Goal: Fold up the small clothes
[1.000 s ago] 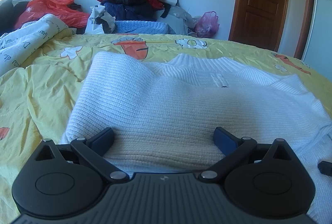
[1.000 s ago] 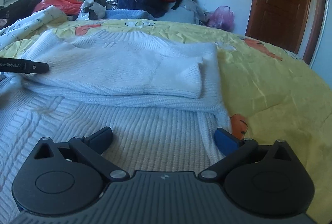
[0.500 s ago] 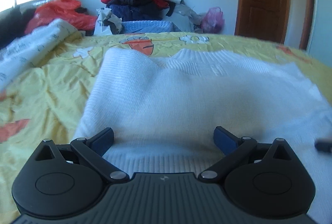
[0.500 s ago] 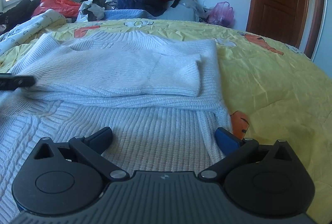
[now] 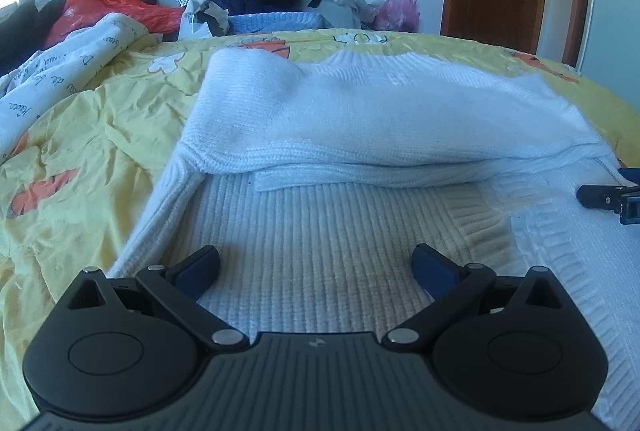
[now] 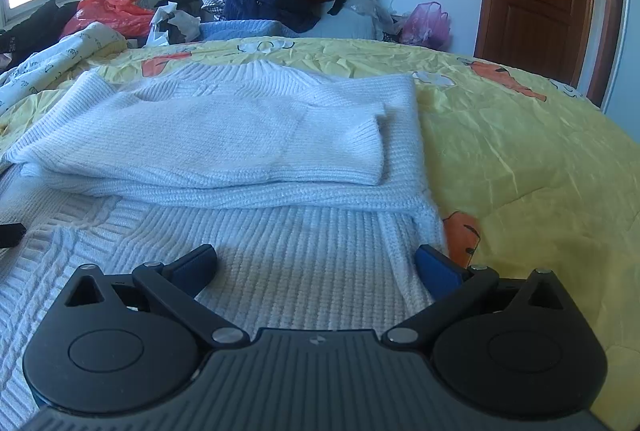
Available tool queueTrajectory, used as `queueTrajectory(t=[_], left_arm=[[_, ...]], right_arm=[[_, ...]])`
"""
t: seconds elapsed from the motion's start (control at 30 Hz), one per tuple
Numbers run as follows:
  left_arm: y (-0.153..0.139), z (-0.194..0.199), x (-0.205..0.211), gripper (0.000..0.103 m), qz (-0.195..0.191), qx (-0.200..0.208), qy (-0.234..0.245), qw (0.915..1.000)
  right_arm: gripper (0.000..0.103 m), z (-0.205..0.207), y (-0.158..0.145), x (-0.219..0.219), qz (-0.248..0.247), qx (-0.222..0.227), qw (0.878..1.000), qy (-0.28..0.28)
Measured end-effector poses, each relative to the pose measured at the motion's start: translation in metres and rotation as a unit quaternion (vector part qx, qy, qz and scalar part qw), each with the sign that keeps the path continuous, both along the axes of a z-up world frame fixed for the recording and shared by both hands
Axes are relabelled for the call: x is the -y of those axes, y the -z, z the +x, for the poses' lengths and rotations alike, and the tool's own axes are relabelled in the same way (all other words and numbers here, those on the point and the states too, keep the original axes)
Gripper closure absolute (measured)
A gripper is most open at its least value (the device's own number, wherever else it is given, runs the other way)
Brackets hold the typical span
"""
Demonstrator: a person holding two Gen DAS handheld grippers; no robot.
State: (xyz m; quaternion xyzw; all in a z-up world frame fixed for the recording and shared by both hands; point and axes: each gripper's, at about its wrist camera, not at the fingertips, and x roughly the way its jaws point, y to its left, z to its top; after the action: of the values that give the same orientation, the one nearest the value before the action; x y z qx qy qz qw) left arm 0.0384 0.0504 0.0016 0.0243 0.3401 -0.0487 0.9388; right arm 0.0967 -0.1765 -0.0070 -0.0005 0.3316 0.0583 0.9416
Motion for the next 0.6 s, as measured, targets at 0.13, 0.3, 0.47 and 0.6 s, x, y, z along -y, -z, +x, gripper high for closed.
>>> queueTrajectory(t=[0.13,0.3,0.47,0.6], left_arm=[[0.000,0.000,-0.002,0.000,-0.006,-0.001,0.000,1.0000],[0.000,-0.001,-0.001,0.000,-0.002,-0.002,0.000,1.0000],[0.000,-0.001,-0.002,0.000,-0.002,-0.001,0.001,1.0000],[0.000,0.000,-0.001,0.000,-0.002,-0.002,0.001,1.0000]], right_arm=[[0.002,-0.001,0.000,0.000,-0.003,0.000,1.000,0.003],[0.002,-0.019,-0.002,-0.002,-0.017,-0.006,1.000,0.010],[0.002,-0.062,-0.003,-0.004,-0.036,0.004,0.999,0.002],[0.002,-0.079,-0.003,-0.005,-0.040,0.010,0.999,0.015]])
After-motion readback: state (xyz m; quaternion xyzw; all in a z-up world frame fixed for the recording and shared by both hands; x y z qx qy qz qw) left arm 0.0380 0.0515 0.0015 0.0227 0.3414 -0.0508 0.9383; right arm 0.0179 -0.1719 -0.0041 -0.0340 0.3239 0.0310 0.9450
